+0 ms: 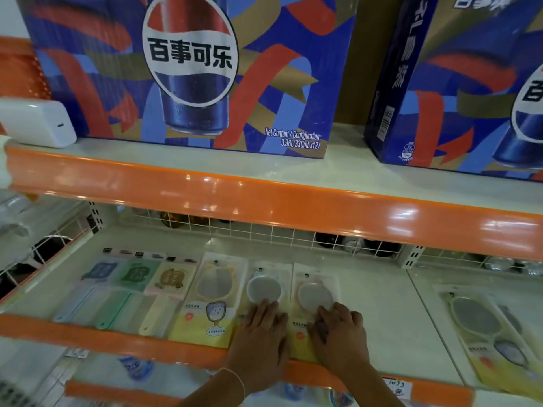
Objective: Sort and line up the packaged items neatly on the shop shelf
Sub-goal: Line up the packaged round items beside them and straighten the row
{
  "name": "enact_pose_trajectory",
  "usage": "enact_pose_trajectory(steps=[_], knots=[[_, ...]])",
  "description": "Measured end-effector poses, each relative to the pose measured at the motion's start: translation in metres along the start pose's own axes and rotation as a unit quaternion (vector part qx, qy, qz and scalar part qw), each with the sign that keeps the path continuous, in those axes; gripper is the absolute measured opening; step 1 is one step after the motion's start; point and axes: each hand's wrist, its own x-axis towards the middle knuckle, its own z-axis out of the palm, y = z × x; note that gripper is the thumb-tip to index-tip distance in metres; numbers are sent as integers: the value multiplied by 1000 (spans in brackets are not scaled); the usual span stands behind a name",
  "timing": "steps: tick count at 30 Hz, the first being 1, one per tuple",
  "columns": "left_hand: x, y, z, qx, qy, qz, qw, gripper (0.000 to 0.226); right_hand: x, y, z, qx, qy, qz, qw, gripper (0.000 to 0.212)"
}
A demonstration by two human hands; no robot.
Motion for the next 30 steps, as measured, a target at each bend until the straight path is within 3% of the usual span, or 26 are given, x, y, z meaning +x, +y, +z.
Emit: enact_pose_trajectory(steps=[6,12,15,17,24,26,28,30], knots=[[0,-1,3,-6,-1,0,1000,62,-3,-2,-8,6,-30,-1,1000,63],[1,0,-1,-16,-22,-7,1000,62,-4,-2,-13,-8,-59,-5,998,57],[0,0,0,-2,-78,-19,997,52,-7,-2,-13,4,-46,-7,999,55],[1,1,-2,-2,-70,-19,997,47,-9,-2,-13,9,-40,-8,999,53],[16,35,-15,-65,-25,-9,998,73,-17,13,-15,67,-5,-11,998,33],[29,57,-18,-90,-23,1,996,65,-16,31,-21,79,35,-29,996,28],[45,79,-17,-95,-23,21,995,52,-13,55,-35,112,76,16,991,23],[61,103,-15,-80,-27,35,996,52,-8,89,-48,116,82,62,988,35]])
